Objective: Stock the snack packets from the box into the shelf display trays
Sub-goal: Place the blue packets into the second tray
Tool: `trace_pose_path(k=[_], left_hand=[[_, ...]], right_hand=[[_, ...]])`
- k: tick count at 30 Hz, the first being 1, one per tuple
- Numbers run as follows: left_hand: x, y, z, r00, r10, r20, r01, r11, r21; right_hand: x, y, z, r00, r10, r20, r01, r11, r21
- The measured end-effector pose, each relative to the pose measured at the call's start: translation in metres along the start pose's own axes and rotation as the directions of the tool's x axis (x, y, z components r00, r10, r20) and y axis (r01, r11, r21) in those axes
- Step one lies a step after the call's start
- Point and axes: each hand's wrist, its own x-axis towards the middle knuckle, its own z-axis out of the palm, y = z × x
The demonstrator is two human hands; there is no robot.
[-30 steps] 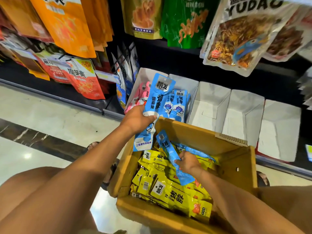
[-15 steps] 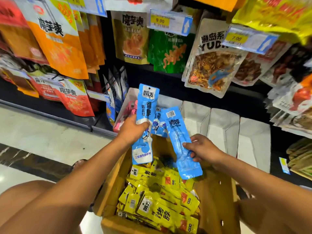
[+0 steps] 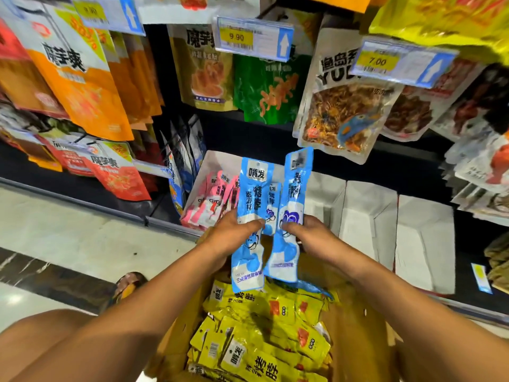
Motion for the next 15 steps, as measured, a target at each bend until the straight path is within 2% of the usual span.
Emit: trace_pose_path(k=[3, 5, 10, 15], left_hand=[[0.002, 0.001, 0.005, 1.000, -0.010, -0.013, 0.009, 0.999, -0.037], [0.004, 0.004, 0.002, 0.998, -0.030, -0.049, 0.028, 0.999, -0.037], [0.005, 0.015, -0.019, 0.991, -0.056, -0.120, 0.052, 0.998, -0.034], [0.002, 0.014, -0.043, 0.985, -0.051, -0.165, 0.046, 0.998, -0.030]], right_hand=[[0.012, 0.006, 0.000, 0.998, -0.061, -0.036, 0.061, 0.998, 0.016], [0.021, 0.010, -0.002, 0.994, -0.040, -0.100, 0.047, 0.997, 0.065], [0.054, 0.019, -0.020, 0.979, 0.140, -0.150, -0.122, 0.985, 0.123], [0.109, 0.014, -0.022, 0.956, 0.195, -0.220, -0.198, 0.980, 0.011]])
